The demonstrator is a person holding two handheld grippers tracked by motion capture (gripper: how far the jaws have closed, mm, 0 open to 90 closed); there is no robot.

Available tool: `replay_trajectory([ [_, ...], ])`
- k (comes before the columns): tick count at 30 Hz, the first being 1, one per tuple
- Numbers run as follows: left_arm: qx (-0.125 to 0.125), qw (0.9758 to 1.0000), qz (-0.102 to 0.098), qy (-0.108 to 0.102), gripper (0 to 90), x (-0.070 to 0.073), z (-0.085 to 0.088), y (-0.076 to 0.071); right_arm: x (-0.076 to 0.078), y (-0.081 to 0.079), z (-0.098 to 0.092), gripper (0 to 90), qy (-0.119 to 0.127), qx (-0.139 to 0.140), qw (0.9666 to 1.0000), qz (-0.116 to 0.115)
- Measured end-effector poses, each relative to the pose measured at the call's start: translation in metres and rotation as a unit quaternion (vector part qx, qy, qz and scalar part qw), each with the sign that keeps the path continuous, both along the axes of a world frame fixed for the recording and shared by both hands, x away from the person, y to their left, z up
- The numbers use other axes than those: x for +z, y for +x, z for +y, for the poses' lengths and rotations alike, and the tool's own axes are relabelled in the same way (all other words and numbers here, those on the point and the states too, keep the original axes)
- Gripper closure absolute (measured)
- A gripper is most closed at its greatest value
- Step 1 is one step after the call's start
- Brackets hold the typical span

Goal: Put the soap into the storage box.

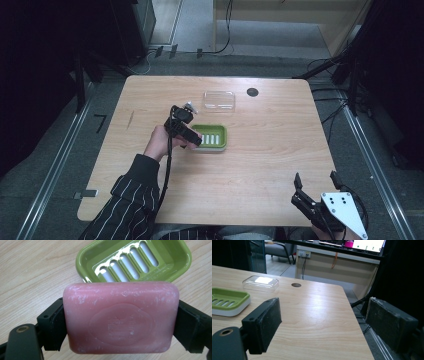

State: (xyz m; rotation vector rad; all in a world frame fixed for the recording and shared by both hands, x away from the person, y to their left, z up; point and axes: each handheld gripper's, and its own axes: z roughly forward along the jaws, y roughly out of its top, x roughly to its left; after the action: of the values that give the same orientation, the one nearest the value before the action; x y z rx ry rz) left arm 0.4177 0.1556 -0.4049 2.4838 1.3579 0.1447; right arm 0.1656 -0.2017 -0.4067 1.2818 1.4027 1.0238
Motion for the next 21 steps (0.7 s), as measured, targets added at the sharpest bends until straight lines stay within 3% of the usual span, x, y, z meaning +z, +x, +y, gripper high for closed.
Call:
replay_trajectory([
  [13, -0.004, 1.0, -0.002, -0.002, 13.3, -0.003, -0.017, 0.007, 0.0, -0.006, -0.004, 12.7, 0.0, -0.013, 0.9999, 0.001],
  [21, 0.013, 0.9998, -0.004, -0.012, 13.3, -0.007, -0.023, 0.01, 0.0, -0.01, -0.007, 12.7, 0.001, -0.021, 0.9998, 0.001],
])
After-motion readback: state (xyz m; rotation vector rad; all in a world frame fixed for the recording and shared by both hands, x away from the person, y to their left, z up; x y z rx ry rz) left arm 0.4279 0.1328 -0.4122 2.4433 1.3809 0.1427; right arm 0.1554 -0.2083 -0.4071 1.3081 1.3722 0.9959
